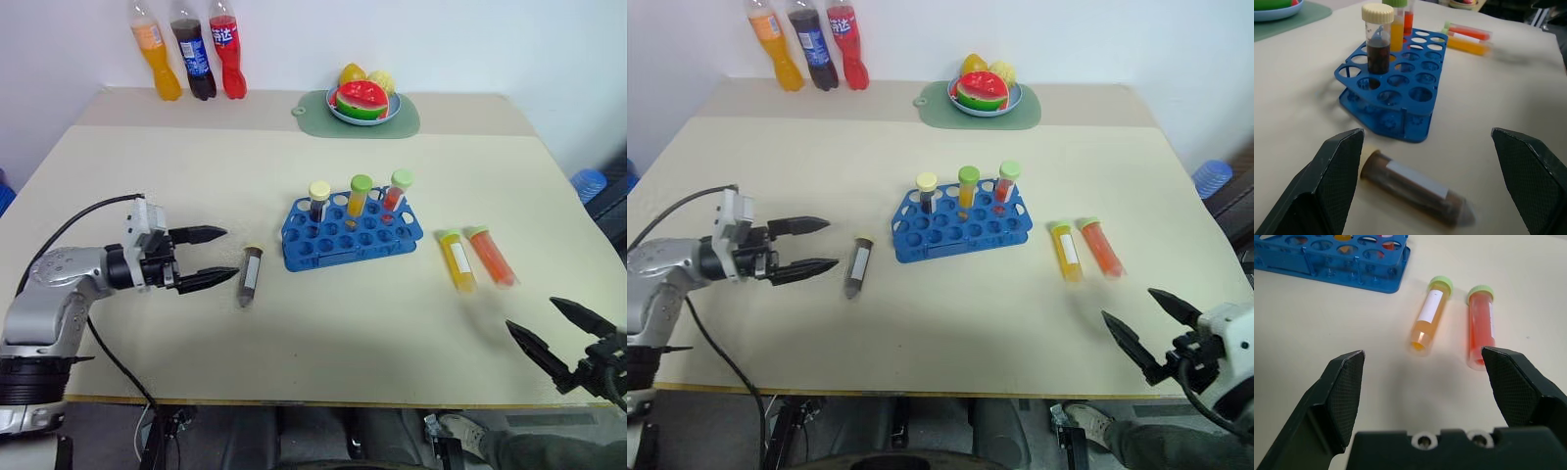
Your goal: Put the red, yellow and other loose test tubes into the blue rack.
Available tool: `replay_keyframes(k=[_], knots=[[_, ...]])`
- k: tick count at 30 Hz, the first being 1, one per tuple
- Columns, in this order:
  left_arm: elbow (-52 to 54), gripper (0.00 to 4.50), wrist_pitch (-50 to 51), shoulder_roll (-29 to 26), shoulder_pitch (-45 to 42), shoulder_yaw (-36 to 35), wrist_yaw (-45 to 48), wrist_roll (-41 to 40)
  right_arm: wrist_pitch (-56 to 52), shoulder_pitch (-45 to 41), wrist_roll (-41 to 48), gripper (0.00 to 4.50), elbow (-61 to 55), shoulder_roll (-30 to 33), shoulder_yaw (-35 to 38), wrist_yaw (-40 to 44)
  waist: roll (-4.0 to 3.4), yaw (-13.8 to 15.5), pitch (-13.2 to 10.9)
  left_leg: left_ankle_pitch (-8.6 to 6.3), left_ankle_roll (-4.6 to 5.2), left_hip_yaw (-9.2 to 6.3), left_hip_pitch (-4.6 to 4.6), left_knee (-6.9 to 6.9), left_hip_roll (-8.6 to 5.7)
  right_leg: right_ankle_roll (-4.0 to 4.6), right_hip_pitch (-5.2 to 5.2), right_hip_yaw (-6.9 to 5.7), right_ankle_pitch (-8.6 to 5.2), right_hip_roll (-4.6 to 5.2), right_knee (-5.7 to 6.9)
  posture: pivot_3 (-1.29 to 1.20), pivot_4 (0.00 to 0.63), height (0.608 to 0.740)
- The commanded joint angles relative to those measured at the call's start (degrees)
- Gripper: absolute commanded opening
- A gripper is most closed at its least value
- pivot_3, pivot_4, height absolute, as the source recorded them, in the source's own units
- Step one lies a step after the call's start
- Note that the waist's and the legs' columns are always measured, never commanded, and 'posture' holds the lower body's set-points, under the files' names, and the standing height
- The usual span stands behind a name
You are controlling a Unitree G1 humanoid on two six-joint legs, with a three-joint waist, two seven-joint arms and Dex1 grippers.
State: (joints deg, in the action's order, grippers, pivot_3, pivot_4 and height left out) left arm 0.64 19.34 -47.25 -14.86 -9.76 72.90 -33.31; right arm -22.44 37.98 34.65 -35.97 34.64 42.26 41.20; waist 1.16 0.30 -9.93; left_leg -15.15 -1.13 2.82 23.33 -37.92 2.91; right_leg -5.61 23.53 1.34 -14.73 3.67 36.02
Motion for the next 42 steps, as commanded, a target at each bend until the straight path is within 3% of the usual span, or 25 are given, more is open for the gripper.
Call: replay_keyframes(k=[1, 11, 18, 24, 32, 42], knots=[[0.1, 4.28, -0.4, -0.2, -0.8, -0.6, 0.5, -0.1, 0.2, -0.3, 0.9, 4.23, -1.9, 0.2, 1.9, 0.0, -0.01, 0.0, 0.0, 0.00, 0.00, 0.00, 0.00, 0.00, -0.01, 0.00, 0.00, 0.01, 0.00, 0.01, 0.00, 0.00, 0.150, 0.740], [2.4, 4.28, 0.6, 2.5, -2.6, 0.6, 1.1, -1.5, -3.1, -6.7, -0.1, 4.23, 0.4, 3.8, 0.0, -1.6, -0.01, 0.2, 0.0, 0.00, 0.01, 0.02, 0.04, -0.01, -0.04, 0.00, 0.02, 0.00, 0.00, -0.01, 0.00, 0.00, 0.150, 0.740], [5.9, 4.28, 1.4, 5.8, -3.4, 3.2, 0.5, -2.0, -27.5, -24.7, 3.7, 4.23, 8.0, 21.2, -3.9, -8.4, -0.01, 0.0, 0.0, 0.01, 0.02, 0.06, 0.04, -0.07, -0.08, 0.03, 0.03, 0.07, 0.03, -0.01, 0.02, 0.00, 0.150, 0.740], [7.4, 4.28, 0.5, 7.8, -4.0, 5.0, -0.4, -1.1, -42.0, -46.7, 3.8, 4.23, 23.4, 33.5, -21.4, -4.4, -0.01, -0.1, 0.0, 0.01, 0.04, 0.02, 0.13, -0.03, -0.08, 0.03, 0.13, 0.06, 0.02, -0.09, 0.01, 0.00, 0.150, 0.740], [15.1, 4.28, 2.0, 5.8, 0.1, 4.3, -0.6, -2.8, -45.2, -76.3, -6.0, 4.23, 49.8, 30.6, -46.2, 5.2, -0.06, -1.2, -0.1, -0.02, 0.09, 0.10, 0.25, -0.06, -0.09, 0.01, 0.27, 0.11, 0.03, -0.08, 0.03, 0.00, 0.150, 0.740], [23.4, 4.28, 5.6, 4.8, 5.8, 1.3, -6.8, -5.8, -35.5, -89.4, -20.9, 4.23, 72.4, 22.9, -61.1, 15.4, -0.10, -1.1, -0.1, -0.01, 0.09, 0.14, 0.81, -0.15, -0.09, -0.19, 0.86, 0.12, 0.15, -0.12, 0.16, 0.00, 0.150, 0.740]])
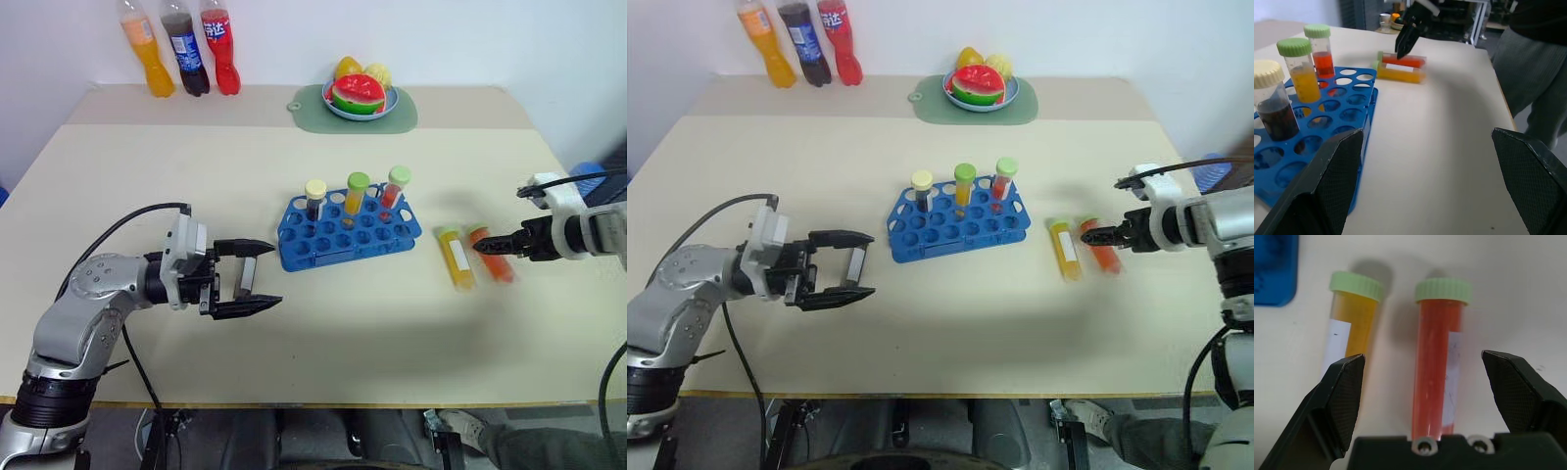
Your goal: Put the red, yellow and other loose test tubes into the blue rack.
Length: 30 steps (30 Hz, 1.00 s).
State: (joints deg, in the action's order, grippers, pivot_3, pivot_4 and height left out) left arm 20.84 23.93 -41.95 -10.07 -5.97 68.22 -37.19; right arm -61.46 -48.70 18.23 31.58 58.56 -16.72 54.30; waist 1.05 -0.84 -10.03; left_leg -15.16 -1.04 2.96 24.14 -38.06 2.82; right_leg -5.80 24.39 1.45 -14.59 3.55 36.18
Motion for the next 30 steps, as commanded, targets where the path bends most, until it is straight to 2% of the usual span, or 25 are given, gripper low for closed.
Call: replay_keyframes(k=[1, 2, 5, 7, 9, 10, 15, 17, 19, 21, 22, 25, 27, 30], knots=[[3.8, 4.28, 1.4, -0.5, 1.4, -2.9, -2.8, -2.3, 4.3, -3.4, -5.5, 4.23, 6.3, -1.5, -2.6, 3.1, 0.00, 0.1, 0.0, 0.00, 0.00, 0.00, 0.00, 0.00, 0.00, -0.02, 0.00, 0.00, 0.01, 0.00, 0.01, 0.00, 0.150, 0.740], [4.3, 4.28, 1.8, -0.6, 1.8, -3.2, -3.4, -2.8, 5.3, -4.2, -6.8, 4.23, 8.2, -2.3, -3.1, 3.5, 0.00, 0.1, 0.0, 0.00, 0.00, -0.01, 0.03, 0.00, 0.00, -0.02, 0.02, -0.01, 0.01, 0.00, 0.02, 0.00, 0.150, 0.740], [5.6, 4.35, 2.6, -0.9, 2.7, -4.0, -4.6, -3.6, 7.3, -5.8, -9.9, 3.38, 11.6, -3.5, -4.4, 5.8, 0.00, 0.0, 0.0, 0.00, -0.01, 0.00, 0.03, -0.05, 0.00, -0.03, 0.03, 0.00, 0.02, -0.02, 0.03, 0.00, 0.150, 0.740], [6.1, 4.35, 2.8, -1.0, 3.2, -4.2, -5.1, -3.9, 8.3, -6.4, -11.6, 2.46, 13.0, -4.2, -4.6, 6.5, -0.01, 0.0, 0.0, 0.00, -0.01, 0.00, 0.03, -0.05, 0.00, -0.02, 0.03, -0.01, 0.02, -0.02, 0.03, 0.00, 0.150, 0.740], [6.6, 4.35, 2.9, -0.9, 3.6, -4.2, -5.7, -4.2, 8.8, -6.6, -12.9, 1.34, 13.4, -4.6, -4.1, 7.0, -0.01, 0.0, 0.0, 0.00, -0.01, -0.01, 0.03, -0.05, 0.01, -0.02, 0.03, -0.01, 0.02, -0.03, 0.03, 0.00, 0.150, 0.740], [6.6, 4.35, 2.9, -0.8, 3.7, -4.1, -5.9, -4.2, 9.2, -6.5, -13.5, 0.95, 13.3, -4.5, -3.9, 6.9, -0.01, 0.0, 0.0, 0.00, -0.01, -0.01, 0.03, -0.05, 0.01, -0.02, 0.03, -0.01, 0.02, -0.03, 0.03, 0.00, 0.150, 0.740], [6.0, 4.35, 2.3, -0.4, 3.3, -3.3, -6.4, -3.7, 10.1, -3.7, -13.4, 0.95, 8.4, -2.0, 0.7, 6.1, -0.02, 0.2, 0.0, 0.01, -0.01, 0.00, 0.03, -0.05, 0.01, -0.03, 0.03, -0.01, 0.02, -0.03, 0.04, 0.00, 0.150, 0.740], [5.3, 4.35, 2.0, 0.0, 2.6, -2.9, -6.5, -3.4, 10.0, 0.6, -8.4, 0.95, 0.0, -1.0, 10.7, 3.2, -0.04, 0.4, 0.0, 0.01, -0.01, -0.01, 0.04, -0.05, 0.00, -0.03, 0.03, -0.01, 0.02, -0.03, 0.05, 0.00, 0.150, 0.740], [4.5, 4.35, 1.5, 0.5, 2.0, -2.4, -6.5, -3.0, 12.9, 7.6, -1.5, 0.95, -11.5, -3.2, 24.3, 1.0, -0.08, 0.4, 0.0, 0.01, -0.01, 0.00, 0.07, -0.05, -0.01, -0.04, 0.04, -0.01, 0.03, -0.02, 0.06, 0.00, 0.150, 0.740], [3.7, 4.35, 1.1, 0.9, 1.5, -1.9, -6.4, -2.8, 14.1, 14.3, 1.7, 0.95, -22.2, -5.7, 32.5, -1.5, -0.11, 0.4, 0.0, 0.01, -0.01, -0.06, 0.10, -0.04, -0.01, -0.19, 0.05, -0.03, 0.11, -0.04, 0.08, 0.00, 0.150, 0.740], [3.3, 4.35, 0.9, 1.1, 1.2, -1.6, -6.3, -2.6, 14.0, 16.4, 2.7, 0.95, -25.9, -7.1, 35.0, -3.3, -0.12, 0.3, 0.0, 0.01, -0.01, -0.08, 0.09, -0.03, 0.00, -0.21, 0.05, -0.03, 0.12, -0.06, 0.10, 0.00, 0.150, 0.740], [1.1, 4.35, 0.0, 2.4, -1.1, 0.0, -5.7, -1.8, 20.1, 25.8, 7.3, 0.95, -42.4, -17.6, 43.0, -9.6, -0.03, 0.2, 0.1, 0.01, -0.02, -0.16, 0.02, -0.04, 0.04, -0.22, -0.01, -0.06, 0.12, -0.15, 0.13, 0.00, 0.150, 0.740], [-0.7, 4.35, -0.6, 3.2, -2.7, 0.8, -5.2, -1.3, 22.7, 28.9, 8.2, 0.95, -48.0, -23.9, 43.8, -14.4, -0.05, 0.1, 0.1, 0.01, -0.02, -0.17, -0.06, -0.04, 0.07, -0.22, -0.06, -0.03, 0.12, -0.21, 0.15, 0.00, 0.150, 0.740], [-2.8, 4.35, -1.4, 4.1, -4.6, 1.8, -4.1, -0.6, 28.0, 31.6, 8.1, 0.95, -52.1, -32.1, 41.0, -19.0, -0.11, 0.0, 0.1, 0.04, -0.07, -0.13, -0.07, -0.08, 0.06, -0.21, -0.06, 0.01, 0.13, -0.20, 0.20, 0.00, 0.150, 0.740]])
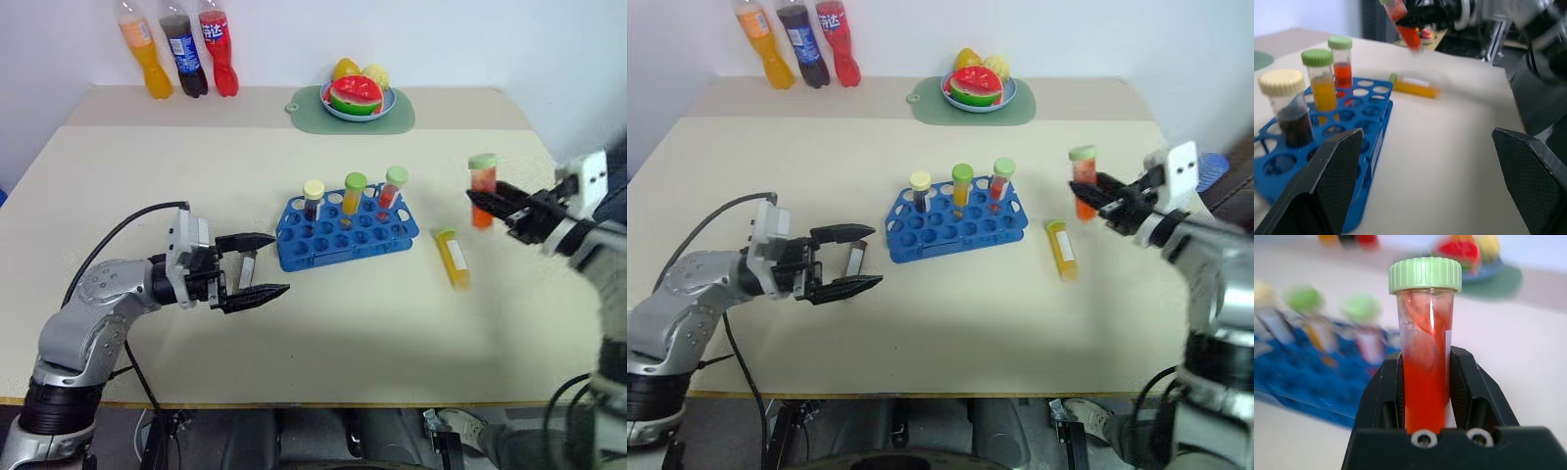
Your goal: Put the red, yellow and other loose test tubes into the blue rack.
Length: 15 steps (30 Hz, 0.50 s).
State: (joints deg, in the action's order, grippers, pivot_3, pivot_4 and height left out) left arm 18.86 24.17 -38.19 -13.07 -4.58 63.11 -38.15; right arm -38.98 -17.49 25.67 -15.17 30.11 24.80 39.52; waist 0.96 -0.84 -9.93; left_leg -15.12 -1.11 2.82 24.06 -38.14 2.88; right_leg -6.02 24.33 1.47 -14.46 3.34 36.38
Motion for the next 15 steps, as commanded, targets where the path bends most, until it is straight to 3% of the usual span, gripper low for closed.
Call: replay_keyframes(k=[1, 7, 15], knots=[[-1.6, 4.35, -1.8, 0.6, -2.3, 0.7, 1.3, 0.4, 7.6, 0.9, -0.1, 0.95, -5.6, -5.7, -2.1, -5.1, -0.01, 0.0, 0.0, 0.00, -0.01, 0.00, 0.00, -0.01, 0.00, 0.00, 0.00, 0.00, 0.00, 0.00, 0.00, 0.00, 0.150, 0.740], [-4.1, 4.35, -2.8, 1.6, -4.5, 1.8, 2.3, 1.4, 21.6, 1.4, -4.9, 0.95, 0.6, -13.1, -10.1, -7.2, -0.02, 0.0, 0.0, 0.01, -0.01, -0.01, -0.01, -0.01, 0.00, 0.01, 0.00, 0.00, 0.00, 0.00, 0.03, 0.00, 0.150, 0.740], [-2.8, 4.35, -2.7, 1.8, -3.6, 1.0, 1.1, 1.3, 31.5, 1.7, -7.4, 0.95, 10.2, -14.7, -14.7, -6.7, -0.02, 0.0, 0.0, 0.01, -0.01, 0.00, -0.01, -0.01, 0.00, 0.01, 0.00, 0.00, 0.00, 0.01, 0.03, 0.00, 0.150, 0.740]])
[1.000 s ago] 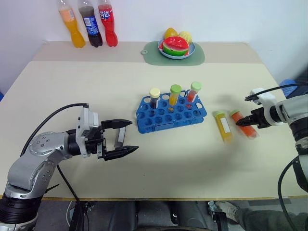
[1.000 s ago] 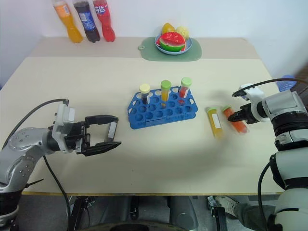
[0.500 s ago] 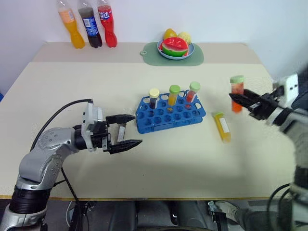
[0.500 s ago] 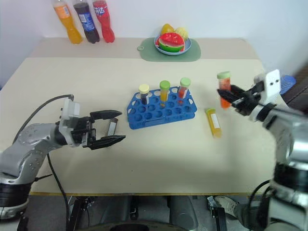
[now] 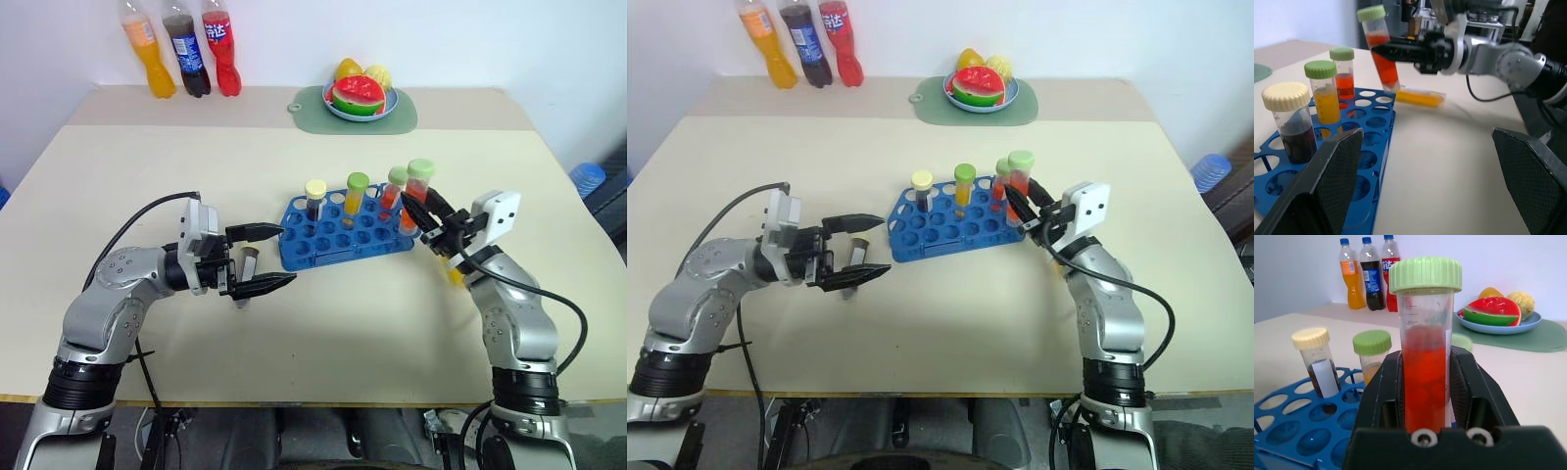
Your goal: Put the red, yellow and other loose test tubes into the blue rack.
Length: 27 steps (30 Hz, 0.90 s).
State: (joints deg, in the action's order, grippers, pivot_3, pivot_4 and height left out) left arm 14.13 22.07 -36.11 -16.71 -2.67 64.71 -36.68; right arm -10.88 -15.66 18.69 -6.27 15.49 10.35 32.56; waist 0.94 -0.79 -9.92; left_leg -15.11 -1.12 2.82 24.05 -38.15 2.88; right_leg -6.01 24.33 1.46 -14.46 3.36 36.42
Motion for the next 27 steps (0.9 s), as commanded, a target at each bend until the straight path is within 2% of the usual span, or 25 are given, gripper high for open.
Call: replay_keyframes(k=[1, 13, 17, 20, 23, 27], knots=[[2.3, 4.35, -0.5, -0.3, 0.3, -1.1, -0.7, -0.2, 4.4, -0.1, -0.8, 0.95, 2.5, 0.0, -0.7, 0.4, 0.00, 0.0, 0.0, 0.00, 0.00, 0.00, 0.00, 0.00, 0.00, 0.00, 0.00, 0.00, 0.00, 0.00, 0.01, 0.00, 0.150, 0.740], [4.6, 4.35, -0.6, -0.4, 2.4, -1.8, -3.0, -0.5, 12.8, -2.6, -2.5, 0.95, 14.4, -0.4, -3.0, 0.6, 0.00, -0.1, 0.0, 0.00, 0.00, 0.01, -0.23, 0.01, 0.01, 0.00, -0.20, 0.00, 0.00, 0.00, 0.05, 0.00, 0.150, 0.740], [4.4, 4.35, -0.6, 0.0, 2.1, -1.4, -3.3, -0.5, 12.3, -2.4, -0.8, 0.95, 15.4, -0.3, -3.3, 2.2, 0.00, -0.2, 0.0, 0.00, 0.00, 0.01, -0.36, 0.01, 0.01, 0.01, -0.32, 0.01, -0.01, 0.01, 0.05, 0.00, 0.150, 0.740], [4.0, 4.35, -0.7, 0.1, 1.6, -1.1, -3.2, -0.5, 15.3, -1.7, -2.2, 2.22, 15.3, -0.2, -3.1, 1.4, 0.00, -0.2, 0.0, -0.01, 0.01, 0.01, -0.66, 0.10, 0.02, 0.03, -0.60, 0.00, -0.02, 0.00, 0.03, 0.00, 0.150, 0.740], [3.5, 4.35, -0.7, 0.3, 0.9, -0.8, -3.1, -0.4, 15.2, 0.4, -2.5, 3.69, 10.8, 0.9, -2.8, 0.7, -0.03, 0.0, 0.0, -0.01, 0.00, 0.01, -0.67, 0.13, 0.02, 0.11, -0.62, 0.00, -0.06, 0.00, 0.02, 0.00, 0.150, 0.740], [2.9, 4.35, -0.7, 0.8, 0.2, -0.1, -2.8, -0.3, 9.4, 5.4, -4.3, 3.69, -1.0, 7.0, -2.2, 0.5, -0.06, 0.2, 0.0, -0.01, 0.00, 0.02, -0.63, 0.12, -0.04, 0.10, -0.62, 0.00, -0.07, 0.10, -0.01, 0.00, 0.150, 0.740]])
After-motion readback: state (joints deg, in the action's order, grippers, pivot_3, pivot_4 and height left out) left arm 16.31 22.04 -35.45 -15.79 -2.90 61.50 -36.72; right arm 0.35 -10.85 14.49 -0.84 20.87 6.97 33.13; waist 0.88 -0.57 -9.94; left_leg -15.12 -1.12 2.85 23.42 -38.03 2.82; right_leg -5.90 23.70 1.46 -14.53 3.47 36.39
